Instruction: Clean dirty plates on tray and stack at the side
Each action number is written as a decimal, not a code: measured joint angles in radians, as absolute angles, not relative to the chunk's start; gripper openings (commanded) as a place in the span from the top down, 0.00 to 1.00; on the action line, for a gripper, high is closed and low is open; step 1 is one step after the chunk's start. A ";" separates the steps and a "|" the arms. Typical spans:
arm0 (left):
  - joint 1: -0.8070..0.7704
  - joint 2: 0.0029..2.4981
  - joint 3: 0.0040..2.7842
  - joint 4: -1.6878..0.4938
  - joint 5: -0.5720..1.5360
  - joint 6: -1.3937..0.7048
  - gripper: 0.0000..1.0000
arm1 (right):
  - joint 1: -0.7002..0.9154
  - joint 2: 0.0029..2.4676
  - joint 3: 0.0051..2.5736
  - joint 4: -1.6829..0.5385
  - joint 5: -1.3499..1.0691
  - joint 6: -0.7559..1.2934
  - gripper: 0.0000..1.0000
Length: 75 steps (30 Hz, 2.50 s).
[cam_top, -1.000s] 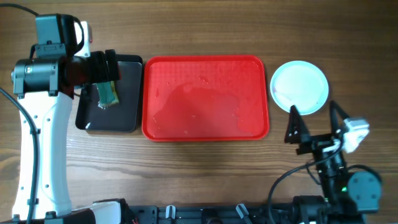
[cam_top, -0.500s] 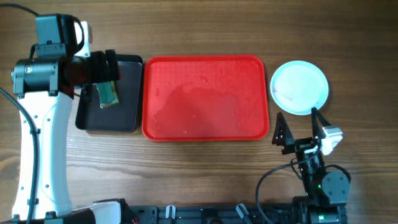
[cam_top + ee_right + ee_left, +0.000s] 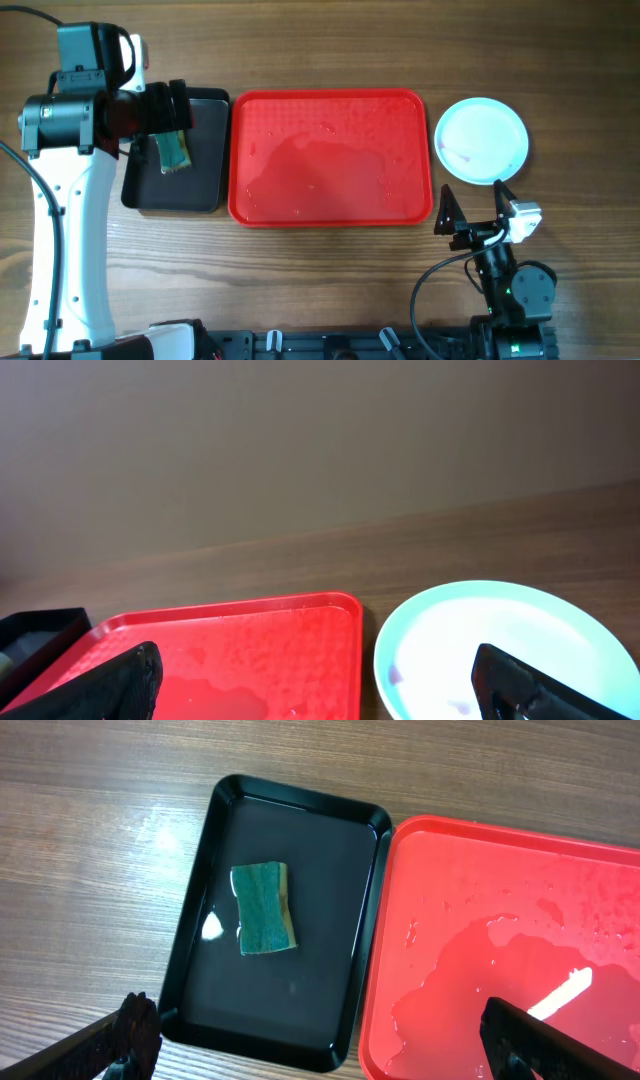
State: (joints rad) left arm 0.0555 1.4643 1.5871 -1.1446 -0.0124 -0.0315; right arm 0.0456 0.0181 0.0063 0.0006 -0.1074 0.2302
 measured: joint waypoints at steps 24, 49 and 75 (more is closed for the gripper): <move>0.038 1.399 1.563 -1.117 -0.030 -0.031 0.00 | 0.046 0.019 0.006 0.001 -0.107 0.230 0.01; -0.023 0.181 0.193 -0.033 0.106 -0.031 0.00 | 0.046 0.019 0.006 0.001 -0.107 0.230 0.01; -0.044 0.014 0.012 -0.065 0.118 -0.031 0.00 | 0.046 0.019 0.006 0.001 -0.107 0.230 0.01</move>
